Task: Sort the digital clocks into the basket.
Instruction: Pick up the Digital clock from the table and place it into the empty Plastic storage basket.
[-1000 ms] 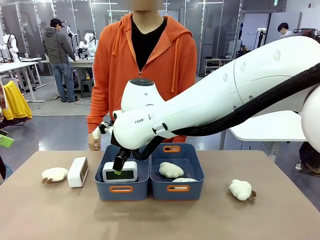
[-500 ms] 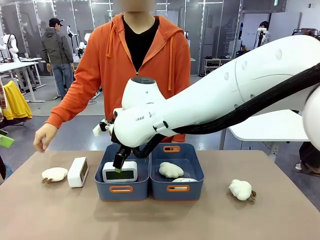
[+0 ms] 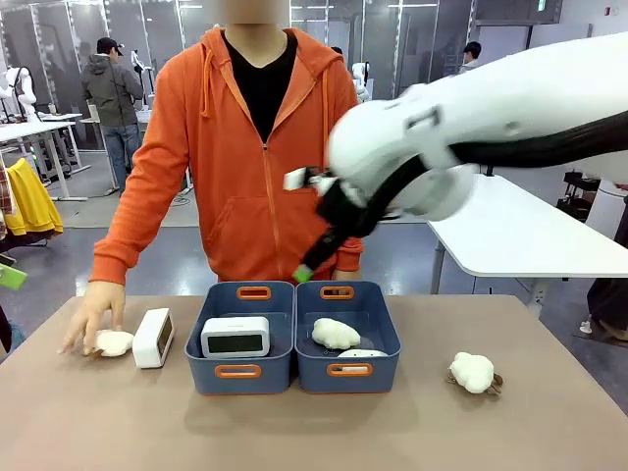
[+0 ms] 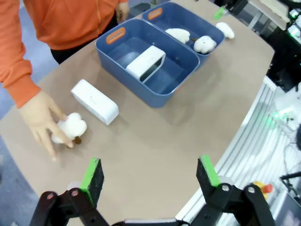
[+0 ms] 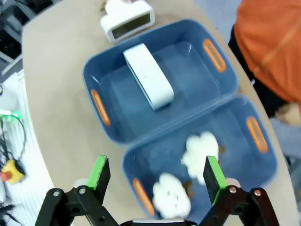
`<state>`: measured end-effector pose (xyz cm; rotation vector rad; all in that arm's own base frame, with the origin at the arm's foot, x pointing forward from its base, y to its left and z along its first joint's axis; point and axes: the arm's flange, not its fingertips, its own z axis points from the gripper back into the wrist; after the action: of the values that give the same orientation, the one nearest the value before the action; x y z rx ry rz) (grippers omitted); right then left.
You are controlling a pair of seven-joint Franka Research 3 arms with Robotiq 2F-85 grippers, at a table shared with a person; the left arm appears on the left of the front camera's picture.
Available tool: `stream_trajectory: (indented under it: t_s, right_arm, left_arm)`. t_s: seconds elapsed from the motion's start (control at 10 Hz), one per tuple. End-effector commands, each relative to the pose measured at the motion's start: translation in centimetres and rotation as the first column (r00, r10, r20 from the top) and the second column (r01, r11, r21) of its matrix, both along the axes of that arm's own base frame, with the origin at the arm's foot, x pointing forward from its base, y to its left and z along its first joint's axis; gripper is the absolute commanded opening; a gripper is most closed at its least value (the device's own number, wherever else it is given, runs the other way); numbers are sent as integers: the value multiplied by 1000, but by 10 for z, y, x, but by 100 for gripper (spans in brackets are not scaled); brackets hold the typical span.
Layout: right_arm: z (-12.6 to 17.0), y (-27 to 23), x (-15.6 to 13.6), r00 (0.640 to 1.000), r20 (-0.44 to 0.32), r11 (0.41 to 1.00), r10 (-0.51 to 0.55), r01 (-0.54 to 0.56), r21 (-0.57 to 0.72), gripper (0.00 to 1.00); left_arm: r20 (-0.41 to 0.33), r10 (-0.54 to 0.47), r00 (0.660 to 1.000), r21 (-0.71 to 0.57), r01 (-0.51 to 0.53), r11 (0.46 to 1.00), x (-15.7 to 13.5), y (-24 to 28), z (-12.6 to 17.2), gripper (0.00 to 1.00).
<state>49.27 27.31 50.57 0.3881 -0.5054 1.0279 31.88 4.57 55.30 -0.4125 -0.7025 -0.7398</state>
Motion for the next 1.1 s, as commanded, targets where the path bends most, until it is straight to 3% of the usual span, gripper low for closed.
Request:
stream_trajectory:
  t_s: [0.0,0.2,0.3,0.5,0.6,0.7,0.9,1.0]
  right_arm:
    - [-1,-80,-37,992,-40,990,-118,121,78,100]
    - [5,-152,-67,958,-19,955,-287,288,75,100]
    - [4,-196,-86,912,-40,912,-408,409,29,100]
    - [5,-254,-106,850,-63,852,-523,523,-19,100]
    - [0,-268,-112,857,-68,860,-511,509,-47,100]
    - [-8,-275,-117,894,-58,895,-445,441,-68,100]
    - [-13,-267,-109,957,59,959,-282,280,40,100]
    - [-11,-285,-115,885,-34,885,-465,463,-50,100]
  left_arm:
    - [5,-26,1000,-13,26,1000,1,1,-1,100]
    - [5,-26,1000,-13,26,1000,1,1,-1,100]
    - [5,-26,1000,-13,26,1000,1,1,-1,100]
    - [5,-26,1000,-13,26,1000,1,1,-1,100]
    - [5,-26,1000,-13,26,1000,1,1,-1,100]
    - [5,-26,1000,-13,26,1000,1,1,-1,100]
    - [5,-26,1000,-13,26,1000,1,1,-1,100]
    - [5,-26,1000,-13,26,1000,1,1,-1,100]
